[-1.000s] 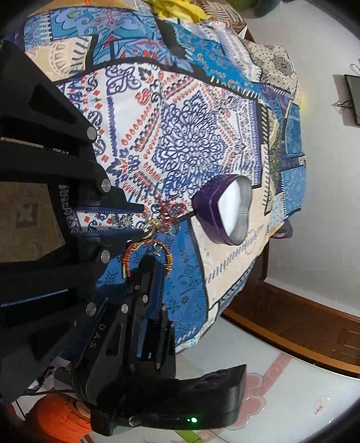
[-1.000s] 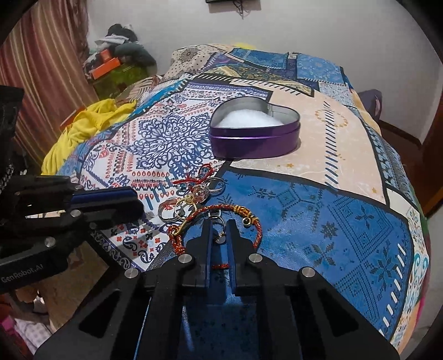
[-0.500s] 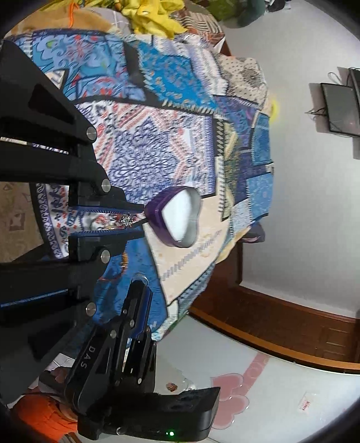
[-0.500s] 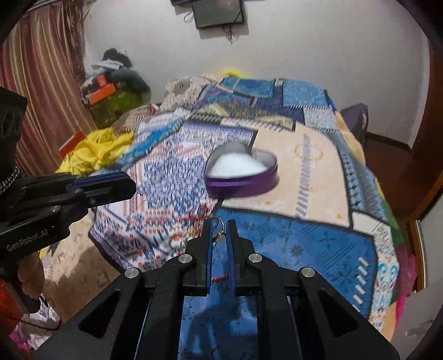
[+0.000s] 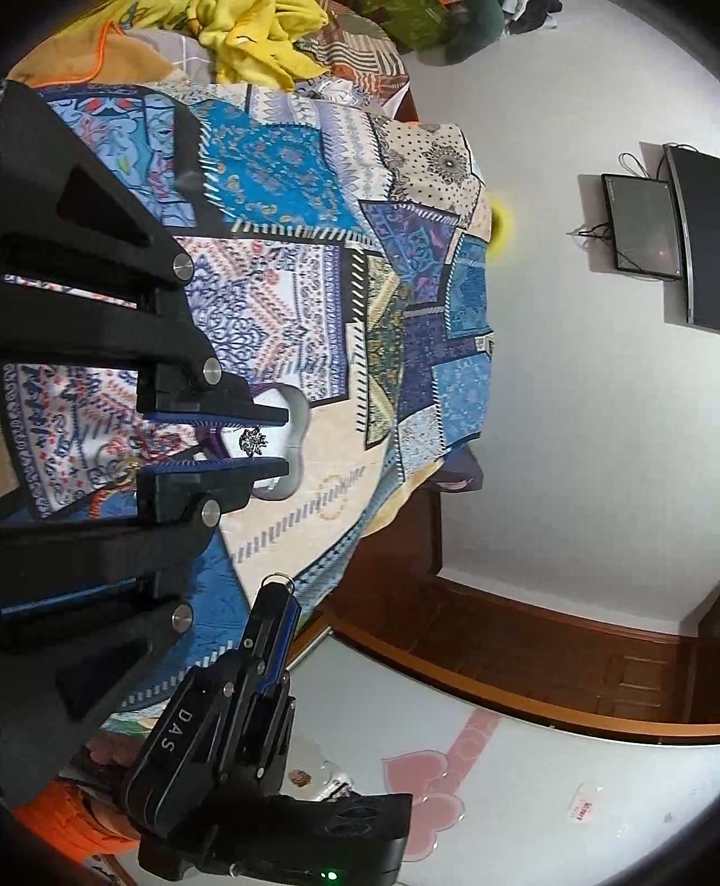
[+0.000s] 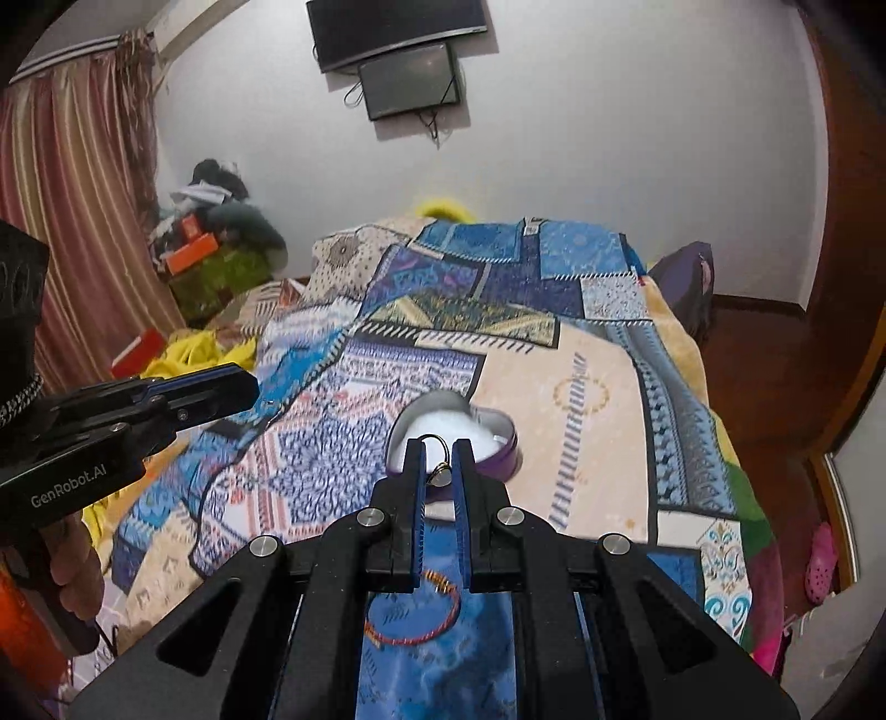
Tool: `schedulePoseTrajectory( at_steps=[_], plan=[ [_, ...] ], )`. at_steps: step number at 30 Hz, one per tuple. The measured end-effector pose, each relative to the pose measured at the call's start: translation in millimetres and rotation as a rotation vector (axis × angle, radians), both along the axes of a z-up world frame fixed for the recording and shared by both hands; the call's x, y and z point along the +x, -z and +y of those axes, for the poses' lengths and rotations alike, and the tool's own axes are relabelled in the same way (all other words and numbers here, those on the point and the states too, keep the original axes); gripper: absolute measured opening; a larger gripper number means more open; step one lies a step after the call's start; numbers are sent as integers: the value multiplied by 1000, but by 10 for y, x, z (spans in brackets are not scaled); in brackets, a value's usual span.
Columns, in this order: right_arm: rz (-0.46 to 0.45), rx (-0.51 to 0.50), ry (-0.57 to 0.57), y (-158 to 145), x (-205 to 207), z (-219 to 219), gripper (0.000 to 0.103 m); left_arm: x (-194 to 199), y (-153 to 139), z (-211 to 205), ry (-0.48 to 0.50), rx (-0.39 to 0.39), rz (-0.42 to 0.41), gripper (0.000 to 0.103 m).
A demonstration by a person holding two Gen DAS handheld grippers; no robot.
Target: Organize jewelry
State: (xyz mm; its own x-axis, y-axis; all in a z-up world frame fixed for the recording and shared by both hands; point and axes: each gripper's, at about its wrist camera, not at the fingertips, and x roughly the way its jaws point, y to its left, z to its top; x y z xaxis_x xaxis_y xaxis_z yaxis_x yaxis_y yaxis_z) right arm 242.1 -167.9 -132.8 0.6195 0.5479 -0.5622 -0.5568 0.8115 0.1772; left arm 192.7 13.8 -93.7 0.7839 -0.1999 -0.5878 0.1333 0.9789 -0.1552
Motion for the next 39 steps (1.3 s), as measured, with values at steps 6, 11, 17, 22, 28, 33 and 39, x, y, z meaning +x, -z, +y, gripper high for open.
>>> schedulePoseTrajectory(
  at_steps=[6, 11, 17, 22, 28, 33, 39],
  plan=[
    [2, 16, 18, 17, 179, 17, 8, 202, -13, -5, -6, 9, -2, 9],
    [10, 5, 19, 79, 336, 47, 8, 420, 50, -10, 2, 12, 17, 9],
    [44, -18, 9, 231, 517, 126, 8, 667, 204, -28, 15, 14, 64, 9],
    [78, -41, -10, 356, 646, 215, 8, 863, 399, -47, 33, 15, 118, 9],
    [111, -66, -36, 461, 754, 288, 8, 1059, 605, -53, 56, 5, 180, 9],
    [143, -95, -62, 546, 820, 337, 8, 1178, 745, -74, 79, 8, 220, 9],
    [170, -133, -95, 614, 847, 405, 8, 1251, 858, -57, 82, 4, 257, 9]
  ],
)
